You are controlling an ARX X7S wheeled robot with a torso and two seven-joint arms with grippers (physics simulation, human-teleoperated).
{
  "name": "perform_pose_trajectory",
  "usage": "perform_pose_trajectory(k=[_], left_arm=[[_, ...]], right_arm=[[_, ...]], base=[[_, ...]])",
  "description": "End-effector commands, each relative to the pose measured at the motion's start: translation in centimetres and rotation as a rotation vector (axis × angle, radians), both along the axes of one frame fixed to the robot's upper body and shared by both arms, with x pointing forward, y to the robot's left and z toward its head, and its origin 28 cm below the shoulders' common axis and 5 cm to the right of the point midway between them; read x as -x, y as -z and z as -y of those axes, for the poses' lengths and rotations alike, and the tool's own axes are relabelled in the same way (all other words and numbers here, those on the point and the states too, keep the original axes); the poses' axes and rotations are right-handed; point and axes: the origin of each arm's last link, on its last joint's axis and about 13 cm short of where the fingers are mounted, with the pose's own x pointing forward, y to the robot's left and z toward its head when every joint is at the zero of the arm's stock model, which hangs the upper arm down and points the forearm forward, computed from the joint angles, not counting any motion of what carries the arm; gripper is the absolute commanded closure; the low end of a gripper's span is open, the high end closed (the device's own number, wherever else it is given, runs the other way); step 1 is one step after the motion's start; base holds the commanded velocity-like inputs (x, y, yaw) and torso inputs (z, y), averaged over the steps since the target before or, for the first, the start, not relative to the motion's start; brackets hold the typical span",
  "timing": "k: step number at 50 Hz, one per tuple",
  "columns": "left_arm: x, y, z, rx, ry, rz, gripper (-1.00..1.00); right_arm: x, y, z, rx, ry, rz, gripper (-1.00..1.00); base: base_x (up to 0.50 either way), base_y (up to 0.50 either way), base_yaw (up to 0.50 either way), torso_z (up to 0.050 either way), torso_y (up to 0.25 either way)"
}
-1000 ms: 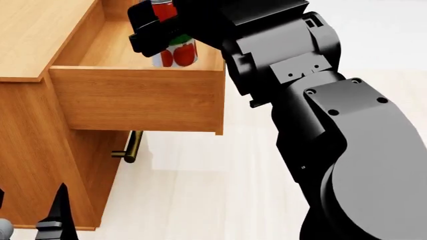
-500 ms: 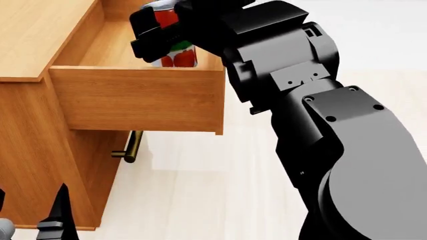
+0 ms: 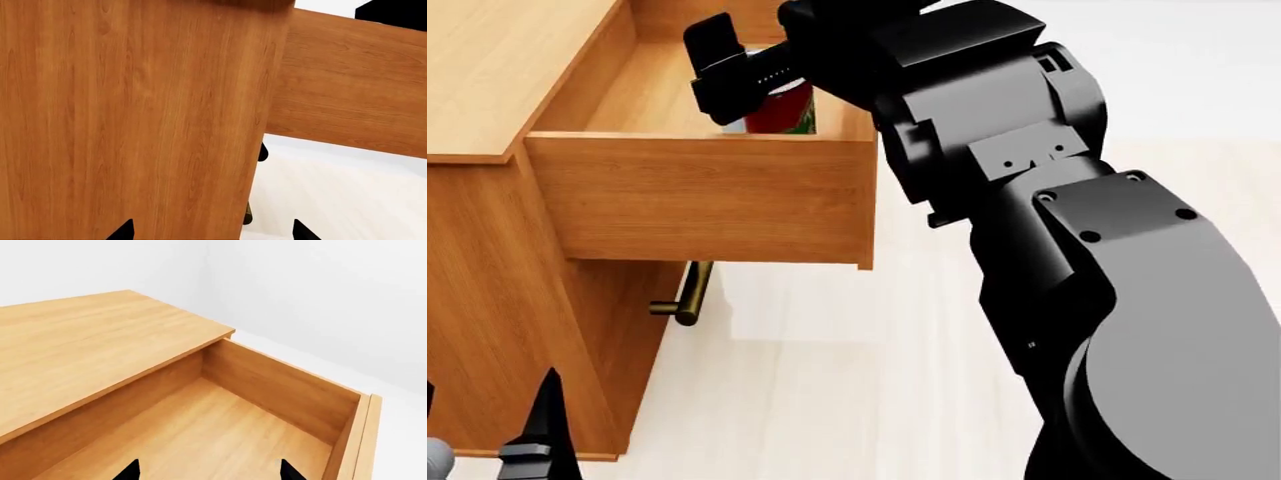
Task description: Put the ketchup in the top drawer of the cabinet.
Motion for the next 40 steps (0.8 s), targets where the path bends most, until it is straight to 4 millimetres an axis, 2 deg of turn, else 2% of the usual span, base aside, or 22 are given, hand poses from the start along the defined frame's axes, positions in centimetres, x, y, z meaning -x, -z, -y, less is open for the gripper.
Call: perform_pose_trajectory(k=[1, 6, 11, 13, 15, 23, 27, 35, 40], left_arm=[[0.0, 0.1, 0.0, 0.000, -0.001, 0.000, -1.00], [0.0, 0.1, 0.0, 0.001, 0.001, -0.002, -1.00], [0.0, 0.2, -0.1, 0.003, 0.001, -0.002, -1.00], [0.0, 0.2, -0.1, 0.003, 0.001, -0.004, -1.00], [0.0, 0.2, -0.1, 0.002, 0.002, -0.003, -1.00], [0.1, 0.0, 0.0, -0.001, 0.005, -0.002, -1.00], [0.2, -0.3, 0.1, -0.032, 0.020, 0.021, -1.00], [0.4, -0.7, 0.3, -0.043, 0.028, 0.042, -1.00], [0.5, -1.2, 0.4, -0.060, 0.035, 0.066, -1.00]], right_arm=[[0.0, 0.0, 0.0, 0.006, 0.007, 0.009, -1.00], [-0.2, 0.0, 0.1, -0.020, 0.036, 0.038, -1.00], [-0.3, -1.6, 0.2, -0.130, 0.103, 0.135, -1.00], [-0.5, -1.2, 0.3, -0.166, 0.120, 0.156, -1.00], [-0.4, -2.4, 0.3, -0.208, 0.136, 0.184, -1.00], [-0.4, -3.7, 0.6, -0.245, 0.180, 0.238, -1.00], [-0.2, -5.1, 0.8, -0.265, 0.235, 0.302, -1.00], [0.0, -7.1, 1.8, -0.345, 0.233, 0.404, -1.00], [2.1, -7.3, 2.7, -0.346, 0.235, 0.452, -1.00]], base=[[0.00, 0.00, 0.00, 0.000, 0.000], [0.00, 0.00, 0.00, 0.000, 0.000], [0.00, 0.00, 0.00, 0.000, 0.000], [0.00, 0.00, 0.00, 0.000, 0.000], [0.00, 0.00, 0.00, 0.000, 0.000], [0.00, 0.00, 0.00, 0.000, 0.000], [0.00, 0.00, 0.00, 0.000, 0.000], [0.00, 0.00, 0.00, 0.000, 0.000], [0.00, 0.00, 0.00, 0.000, 0.000]])
